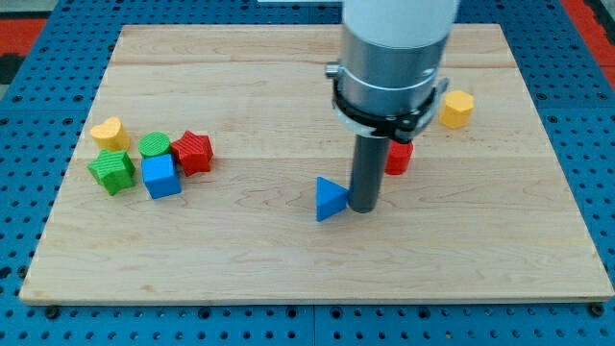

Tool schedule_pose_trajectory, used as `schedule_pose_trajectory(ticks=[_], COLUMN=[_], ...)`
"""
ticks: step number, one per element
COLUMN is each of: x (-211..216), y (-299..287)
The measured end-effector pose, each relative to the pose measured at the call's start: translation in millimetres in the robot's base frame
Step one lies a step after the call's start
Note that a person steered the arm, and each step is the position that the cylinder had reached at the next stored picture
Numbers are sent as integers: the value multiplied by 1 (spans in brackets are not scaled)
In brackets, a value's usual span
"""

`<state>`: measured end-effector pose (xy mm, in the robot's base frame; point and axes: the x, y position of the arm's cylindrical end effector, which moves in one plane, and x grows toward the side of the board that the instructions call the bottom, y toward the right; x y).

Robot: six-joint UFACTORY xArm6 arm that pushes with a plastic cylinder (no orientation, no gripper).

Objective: Move your arm to the right of the group of blocks

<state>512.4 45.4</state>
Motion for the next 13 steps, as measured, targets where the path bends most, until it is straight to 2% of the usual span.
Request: schedule_pose_trajectory(ticks=[2, 4, 6, 11, 13], x=[-3, -8, -11, -23, -31], y=[-34, -25, 8, 11, -28])
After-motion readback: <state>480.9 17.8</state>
